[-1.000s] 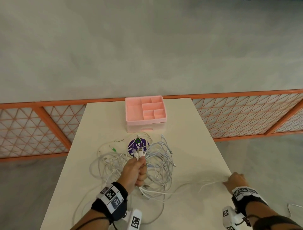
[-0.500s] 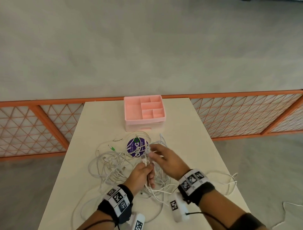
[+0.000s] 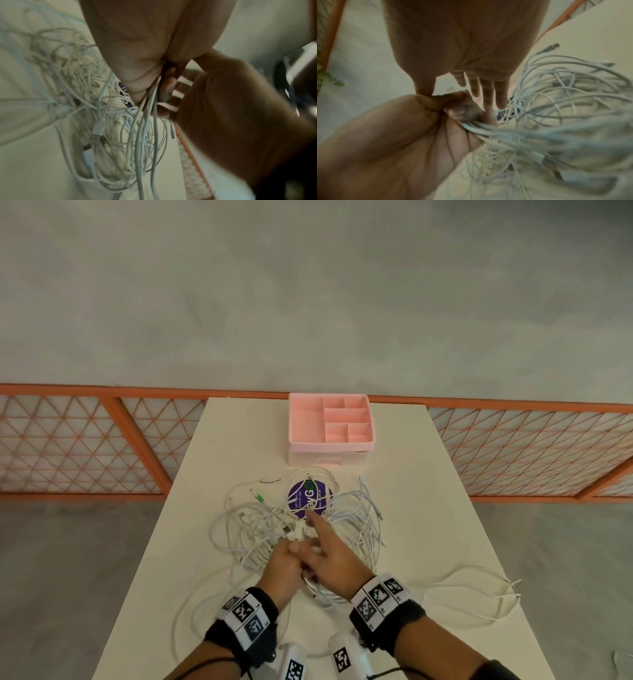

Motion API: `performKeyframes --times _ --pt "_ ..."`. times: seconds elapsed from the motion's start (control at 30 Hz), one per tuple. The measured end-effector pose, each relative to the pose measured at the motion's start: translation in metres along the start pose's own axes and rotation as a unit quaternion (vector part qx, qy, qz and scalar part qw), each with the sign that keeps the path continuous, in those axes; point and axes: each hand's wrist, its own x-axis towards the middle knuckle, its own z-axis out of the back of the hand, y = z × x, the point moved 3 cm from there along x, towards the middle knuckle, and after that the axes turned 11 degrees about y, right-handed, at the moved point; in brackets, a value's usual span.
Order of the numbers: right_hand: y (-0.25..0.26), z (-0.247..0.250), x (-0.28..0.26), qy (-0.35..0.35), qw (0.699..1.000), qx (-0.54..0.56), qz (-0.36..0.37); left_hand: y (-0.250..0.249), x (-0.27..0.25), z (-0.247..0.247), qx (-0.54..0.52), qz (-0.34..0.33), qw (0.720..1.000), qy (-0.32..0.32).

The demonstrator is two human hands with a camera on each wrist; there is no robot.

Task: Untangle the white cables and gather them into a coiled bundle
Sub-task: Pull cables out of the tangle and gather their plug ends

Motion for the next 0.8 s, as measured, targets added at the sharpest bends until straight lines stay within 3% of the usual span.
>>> performKeyframes --times 0.07,0.13,0.23,0.37,0.47,0.57,0.63,0.7,0.8 --pt "-0.015 -0.007 -0.001 0.050 0.998 0.028 -0.031 -0.003 0.000 0.006 -0.092 -0.011 0.994 -0.050" --pt "-0.026 -0.011 -0.008 0.098 0.994 -0.020 -0.046 -0.005 -0.001 0.012 -0.148 -0.015 0.987 -0.063" --pt "-0.045 -0.012 -0.013 0.123 0.981 -0.141 -0.060 0.001 -0.002 0.019 -0.111 -0.006 0.992 -0.067" --pt "-0.050 -0.021 -0.022 0.143 0.974 -0.171 -0.048 0.019 -0.013 0.017 -0.048 0.029 0.998 -0.032" --pt "-0.060 -0.033 -0.027 0.186 0.963 -0.189 -0.054 0.030 -0.016 0.019 -0.077 0.060 0.994 -0.048" --pt "-0.069 -0.036 -0.031 0.230 0.947 -0.200 -0.097 0.042 -0.015 0.023 -0.173 0.093 0.977 -0.088" --pt "-0.072 -0.027 -0.029 0.207 0.955 -0.177 -0.114 0.043 -0.012 0.031 -0.194 0.091 0.969 -0.121" --pt "-0.071 -0.007 -0.024 0.125 0.976 -0.143 -0.103 0.039 -0.007 0.038 -0.178 0.083 0.971 -0.134" --pt "-0.072 0.018 -0.009 0.035 0.976 -0.194 -0.088 0.032 -0.002 0.040 -0.153 0.078 0.977 -0.130"
